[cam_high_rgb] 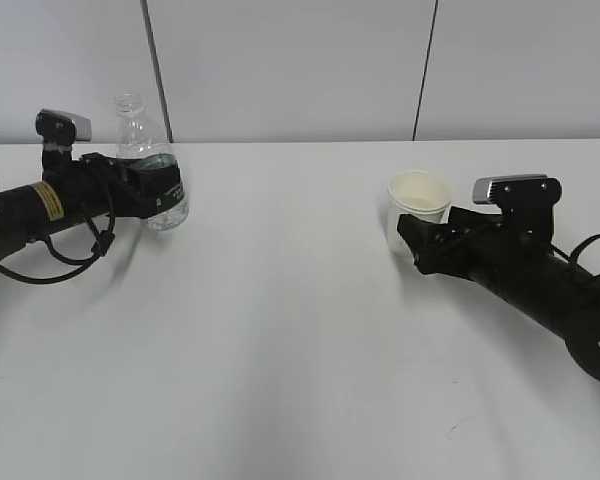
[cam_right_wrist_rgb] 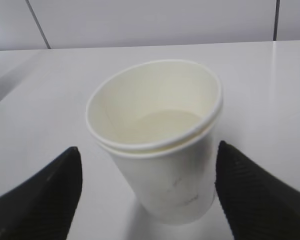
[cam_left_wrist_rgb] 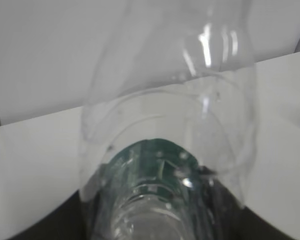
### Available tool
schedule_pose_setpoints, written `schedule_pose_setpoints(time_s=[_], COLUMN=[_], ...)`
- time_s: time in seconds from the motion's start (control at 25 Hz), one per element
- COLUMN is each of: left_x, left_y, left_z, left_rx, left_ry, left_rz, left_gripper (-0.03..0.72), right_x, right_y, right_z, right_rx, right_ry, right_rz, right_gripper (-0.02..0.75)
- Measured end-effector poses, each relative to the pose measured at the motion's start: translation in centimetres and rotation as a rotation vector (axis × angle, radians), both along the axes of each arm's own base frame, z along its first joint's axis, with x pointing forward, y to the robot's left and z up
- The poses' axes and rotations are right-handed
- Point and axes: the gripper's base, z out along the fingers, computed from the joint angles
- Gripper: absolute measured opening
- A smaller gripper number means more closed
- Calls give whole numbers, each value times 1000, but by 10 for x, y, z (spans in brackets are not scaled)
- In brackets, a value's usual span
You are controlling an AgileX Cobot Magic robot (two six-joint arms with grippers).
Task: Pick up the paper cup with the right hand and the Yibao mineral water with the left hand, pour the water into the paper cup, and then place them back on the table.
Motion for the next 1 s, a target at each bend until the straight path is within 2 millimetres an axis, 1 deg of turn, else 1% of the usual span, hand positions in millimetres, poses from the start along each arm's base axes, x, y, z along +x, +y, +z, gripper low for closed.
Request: schedule_pose_setpoints(time_s=[0.24,0.48,0.64,0.76,0.84,0.92,1.0], left_x=[0,0,0,0,0,-1,-1], left_y=[0,0,0,0,0,-1,-1], left_z=[0,0,0,0,-1,-3,-2], left_rx=[-1,-1,-1,-3,-3,-3,-4], left_ry=[0,0,1,-1,0,0,-3], left_rz=[1,2,4,2,-1,-13,-22], left_gripper=[312,312,321,406,497,563,591], right_x=[-25,-46,-54,-57,-57,-58,-59], right_y=[-5,-8,-9,-10,-10,-10,-10], right_z=[7,26,38,47,52,55,58], right_rx=[-33,-43,-43,-42,-40,-40,-39], right_ry=[18,0,-27,-53,-70,-80,-88], right_rz=[-13,-26,-27,-27,-28,-28,-29], right_gripper=[646,636,626,620,615,614,610])
